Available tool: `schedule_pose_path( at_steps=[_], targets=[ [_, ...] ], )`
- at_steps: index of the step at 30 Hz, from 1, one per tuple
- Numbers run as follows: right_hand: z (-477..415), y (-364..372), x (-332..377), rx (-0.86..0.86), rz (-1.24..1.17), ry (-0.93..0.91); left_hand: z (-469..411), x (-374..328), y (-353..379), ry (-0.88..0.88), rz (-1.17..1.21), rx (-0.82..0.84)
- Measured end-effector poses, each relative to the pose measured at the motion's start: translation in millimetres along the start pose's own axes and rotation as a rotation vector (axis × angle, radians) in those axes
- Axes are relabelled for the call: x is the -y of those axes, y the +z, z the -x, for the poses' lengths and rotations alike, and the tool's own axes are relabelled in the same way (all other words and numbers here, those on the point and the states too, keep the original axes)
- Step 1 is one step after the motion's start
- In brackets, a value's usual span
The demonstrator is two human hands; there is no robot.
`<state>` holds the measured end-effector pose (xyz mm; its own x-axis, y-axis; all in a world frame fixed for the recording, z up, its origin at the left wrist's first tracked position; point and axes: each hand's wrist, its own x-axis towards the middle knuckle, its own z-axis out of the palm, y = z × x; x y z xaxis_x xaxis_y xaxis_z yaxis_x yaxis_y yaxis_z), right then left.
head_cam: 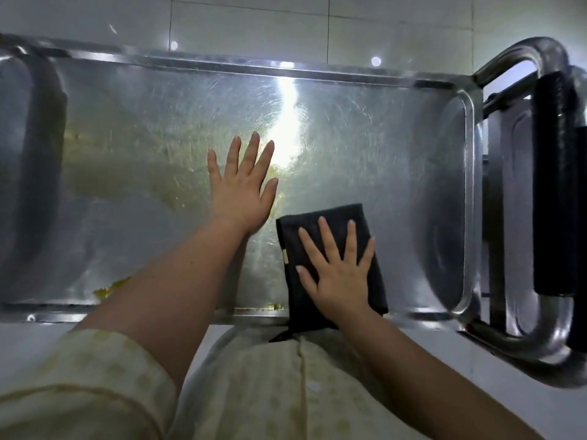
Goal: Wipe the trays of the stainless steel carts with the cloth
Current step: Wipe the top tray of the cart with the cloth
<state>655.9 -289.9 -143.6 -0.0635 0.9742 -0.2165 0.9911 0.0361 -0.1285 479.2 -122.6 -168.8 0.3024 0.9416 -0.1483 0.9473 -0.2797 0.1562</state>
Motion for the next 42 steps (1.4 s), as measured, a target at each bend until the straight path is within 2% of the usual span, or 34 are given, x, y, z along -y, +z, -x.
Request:
schedule_pose_path(
  at_steps=[2,6,9,12,15,20,24,27,31,37,39,42],
  targets=[
    [-33,-9,-7,-0.020,0.010,0.023,-2,1,0,0.007,0.004,-0.004],
    [-138,-31,-30,-0.024,-0.060,0.310,-7,2,-3,0.014,0.041,-0.014],
    [-173,-38,-34,-0.021,-0.059,0.423,-7,1,-5,0.014,0.037,-0.015],
    [-150,-33,-24,-0.033,-0.030,0.366,-8,-1,-8,0.013,0.026,-0.004],
    [-95,-20,-9,-0.037,-0.001,0.252,-8,-2,-11,0.008,0.014,0.002],
    [-8,6,18,-0.066,0.010,0.167,-5,-3,-15,-0.004,-0.011,0.043],
    [-14,4,17,-0.061,0.012,0.173,6,-7,-17,-0.013,0.022,0.057],
    [-14,5,16,-0.046,0.036,0.178,49,-13,-10,0.012,0.051,0.010],
    [-14,3,18,-0.026,0.035,0.208,98,-18,6,-0.032,0.025,0.032],
    [-10,7,46,-0.018,0.023,0.224,96,-17,11,-0.054,0.009,0.020],
    [-9,4,37,-0.010,0.008,0.168,95,-17,10,-0.066,0.025,0.021],
    [-1,0,-12,-0.011,-0.015,0.140,93,-17,10,-0.066,0.037,0.030]
  ],
)
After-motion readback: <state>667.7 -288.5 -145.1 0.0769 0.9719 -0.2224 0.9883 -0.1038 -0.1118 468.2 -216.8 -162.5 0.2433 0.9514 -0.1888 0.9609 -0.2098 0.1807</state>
